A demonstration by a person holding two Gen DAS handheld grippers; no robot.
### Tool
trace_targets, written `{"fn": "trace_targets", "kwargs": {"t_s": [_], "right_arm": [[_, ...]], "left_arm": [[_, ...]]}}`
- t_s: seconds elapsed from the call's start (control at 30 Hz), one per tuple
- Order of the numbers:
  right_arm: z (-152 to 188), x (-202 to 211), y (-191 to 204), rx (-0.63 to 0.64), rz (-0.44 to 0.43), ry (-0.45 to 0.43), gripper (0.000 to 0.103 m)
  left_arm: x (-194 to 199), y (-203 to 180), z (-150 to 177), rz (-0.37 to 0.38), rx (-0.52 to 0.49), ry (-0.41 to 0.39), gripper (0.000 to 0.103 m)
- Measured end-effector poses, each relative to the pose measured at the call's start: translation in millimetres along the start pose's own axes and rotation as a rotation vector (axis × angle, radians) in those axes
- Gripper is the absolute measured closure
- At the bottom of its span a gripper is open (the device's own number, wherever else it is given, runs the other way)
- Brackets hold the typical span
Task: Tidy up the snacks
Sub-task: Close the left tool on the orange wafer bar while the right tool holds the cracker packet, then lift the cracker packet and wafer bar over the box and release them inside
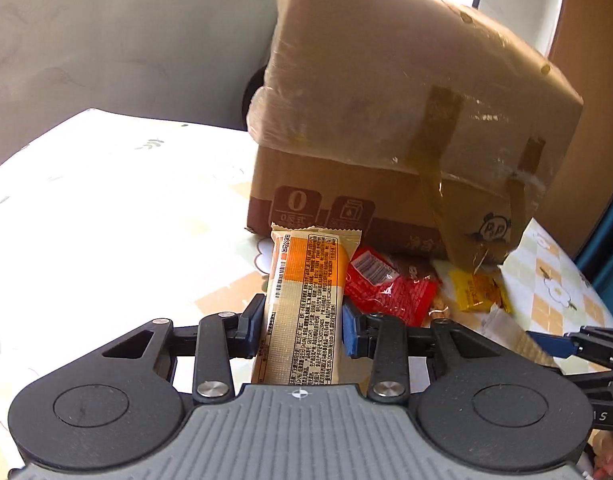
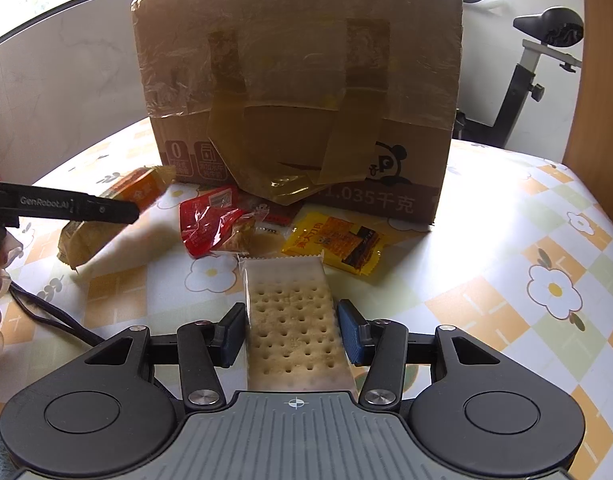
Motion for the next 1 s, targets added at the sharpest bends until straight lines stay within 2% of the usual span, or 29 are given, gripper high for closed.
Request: {"fn": "trace_targets", "kwargs": {"t_s": [0.2, 0.8, 1.0], "right_arm": [[0, 0, 0, 0.006, 0.004, -0.001, 0.057], [3, -2, 3, 0.036, 0.026, -0.003, 0.058], [3, 1, 2, 0.026, 0.007, -0.016, 0.059]], "left_arm": [[20, 8, -5, -0.019, 0.019, -0.035, 0.063], [31, 0, 13, -0.023, -0.009, -0.003, 0.063], [32, -7, 15, -0.015, -0.03, -0.008, 0.063]]}}
Point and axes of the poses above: each gripper's, at about its wrist camera, not at the fingertips, and x roughly against the way its jaws point, y to its left, z to its underside, the point moved 6 cm from there along -x, roughly the way its jaws point, and after that the axes turned 14 degrees about -x, right-handed, at the moved point
